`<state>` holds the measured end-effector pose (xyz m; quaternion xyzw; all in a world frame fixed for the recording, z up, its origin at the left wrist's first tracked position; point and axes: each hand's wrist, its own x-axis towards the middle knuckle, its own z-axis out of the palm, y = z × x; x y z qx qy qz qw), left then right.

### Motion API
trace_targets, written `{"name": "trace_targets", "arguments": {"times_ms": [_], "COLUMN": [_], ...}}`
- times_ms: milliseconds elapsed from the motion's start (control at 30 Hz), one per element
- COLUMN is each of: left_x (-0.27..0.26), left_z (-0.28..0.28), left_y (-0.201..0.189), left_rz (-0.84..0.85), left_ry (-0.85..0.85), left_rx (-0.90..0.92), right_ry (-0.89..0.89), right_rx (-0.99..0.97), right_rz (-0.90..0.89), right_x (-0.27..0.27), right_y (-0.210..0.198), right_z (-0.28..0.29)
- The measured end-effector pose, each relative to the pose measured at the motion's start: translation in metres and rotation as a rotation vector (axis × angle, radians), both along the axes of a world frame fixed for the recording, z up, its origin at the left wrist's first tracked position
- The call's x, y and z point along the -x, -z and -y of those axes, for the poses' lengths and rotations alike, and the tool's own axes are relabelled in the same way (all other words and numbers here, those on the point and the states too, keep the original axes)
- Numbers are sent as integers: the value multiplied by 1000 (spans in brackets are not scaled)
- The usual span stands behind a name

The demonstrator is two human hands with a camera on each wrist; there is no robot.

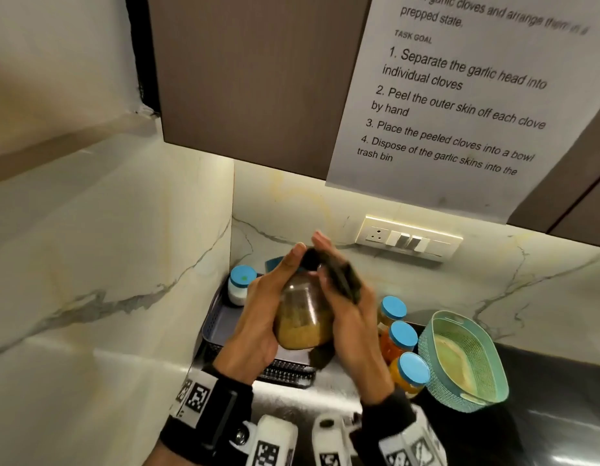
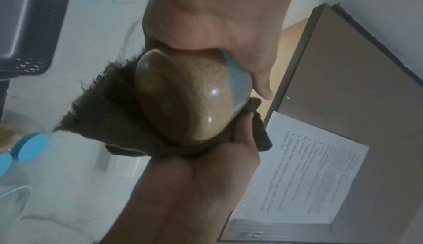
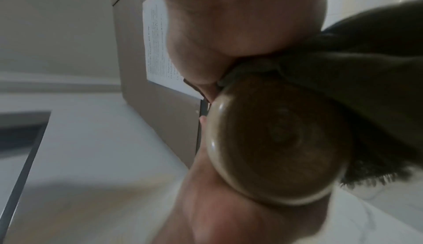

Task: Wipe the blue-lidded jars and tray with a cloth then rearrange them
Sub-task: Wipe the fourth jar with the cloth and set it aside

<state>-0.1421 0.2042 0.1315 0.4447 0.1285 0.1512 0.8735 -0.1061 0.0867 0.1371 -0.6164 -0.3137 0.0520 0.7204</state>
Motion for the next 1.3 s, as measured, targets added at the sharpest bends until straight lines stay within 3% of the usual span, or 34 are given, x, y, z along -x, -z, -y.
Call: {"name": "trace_targets", "arguments": {"times_ms": [33,100,233,300,367,433,500,600,667,767,833,900,967,1100,1167,1300], "left_x": [1,-2,-1,4,6,5,8,8,8,9,9,6,6,4,3,4], "left_z": [1,-2,-18,-18,-8,3,10,8,4,0,2,4,7,-1,-2,7], "left_y": [-4,-9,-16,-11,-11,-14,-17,-15,-13,-6,-5,-7,-15,-21,-15,-10], "left_rz": [7,18,8,-4,-38,-26,-21,-14,-36,-89,-90,-81,-70,-41,-23,-32], "left_ry": [-1,9,53,48,-9,-19,-16,-37,-61,-98,-101,-95,-42,64,87,83], "left_rx": [9,45,106,64,74,62,77,106,141,113,37,-33,-99,-50,-4,-13], "right_ry": [-5,-15,88,131,142,144,137,80,92,170,222,239,241,41,5,150], "right_rx": [-18,16,287,330,261,148,154,142,193,423,426,308,168,-26,-19,5], "right_rz": [-68,-36,459,557,439,172,-33,-70,144,522,649,591,395,12,-10,-28], "right_x": [-6,-4,34,36,26,7,-9,-3,16,33,28,18,12,12,12,29], "right_y": [-10,-16,23,37,33,10,-12,-7,18,49,52,50,39,14,15,23], "right_z": [-2,-6,-5,-2,-3,-7,-7,-7,-4,4,9,13,18,36,37,26]}}
